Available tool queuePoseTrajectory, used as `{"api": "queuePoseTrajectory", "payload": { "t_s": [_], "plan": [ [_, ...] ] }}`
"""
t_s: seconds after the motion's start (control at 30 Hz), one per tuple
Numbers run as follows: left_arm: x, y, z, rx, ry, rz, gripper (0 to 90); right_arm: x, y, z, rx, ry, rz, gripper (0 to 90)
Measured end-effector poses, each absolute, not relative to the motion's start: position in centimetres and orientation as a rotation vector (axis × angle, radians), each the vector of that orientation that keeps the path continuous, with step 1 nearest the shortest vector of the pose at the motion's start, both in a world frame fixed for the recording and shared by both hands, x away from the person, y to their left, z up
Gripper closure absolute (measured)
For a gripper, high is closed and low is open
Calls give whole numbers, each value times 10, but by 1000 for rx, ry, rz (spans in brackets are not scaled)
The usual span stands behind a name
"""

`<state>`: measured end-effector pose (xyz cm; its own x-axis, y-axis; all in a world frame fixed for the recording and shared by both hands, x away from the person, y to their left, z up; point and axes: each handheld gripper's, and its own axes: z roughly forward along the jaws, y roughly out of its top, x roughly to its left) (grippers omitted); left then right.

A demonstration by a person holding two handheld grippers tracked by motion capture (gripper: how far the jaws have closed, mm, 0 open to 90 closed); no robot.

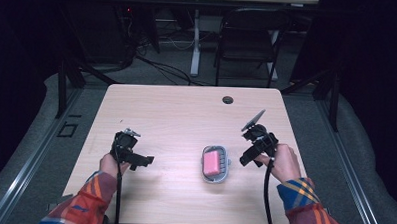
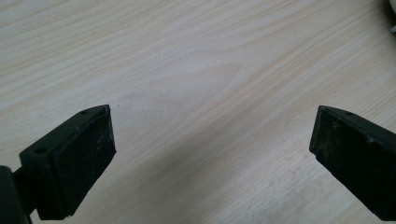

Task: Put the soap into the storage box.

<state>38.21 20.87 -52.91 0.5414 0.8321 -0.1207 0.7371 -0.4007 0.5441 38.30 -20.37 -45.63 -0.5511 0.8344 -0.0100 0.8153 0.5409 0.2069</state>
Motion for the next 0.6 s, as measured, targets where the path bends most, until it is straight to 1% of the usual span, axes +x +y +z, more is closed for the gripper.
{"api": "queuePoseTrajectory", "payload": {
  "t_s": [0.07, 0.1, 0.13, 0.17, 0.27, 0.4, 0.6],
  "plan": [
    [382, 208, -529, 2233, 1268, 232, 2, 376, -218, -457, 1453, 2628, 288, 88],
    [382, 208, -529, 2233, 1267, 230, 2, 376, -218, -457, 1453, 2628, 288, 88],
    [382, 208, -529, 2234, 1267, 232, 2, 372, -227, -457, 1474, 2596, 313, 63],
    [382, 208, -529, 2236, 1267, 232, 2, 372, -227, -457, 1474, 2596, 313, 63],
    [381, 208, -529, 2235, 1271, 233, 1, 367, -243, -460, 1485, 2584, 333, 24],
    [382, 208, -530, 2240, 1270, 230, 1, 360, -258, -465, 1493, 2566, 321, 0],
    [382, 208, -530, 2243, 1268, 229, 2, 348, -276, -477, 1521, 2520, 321, 0]
  ]
}}
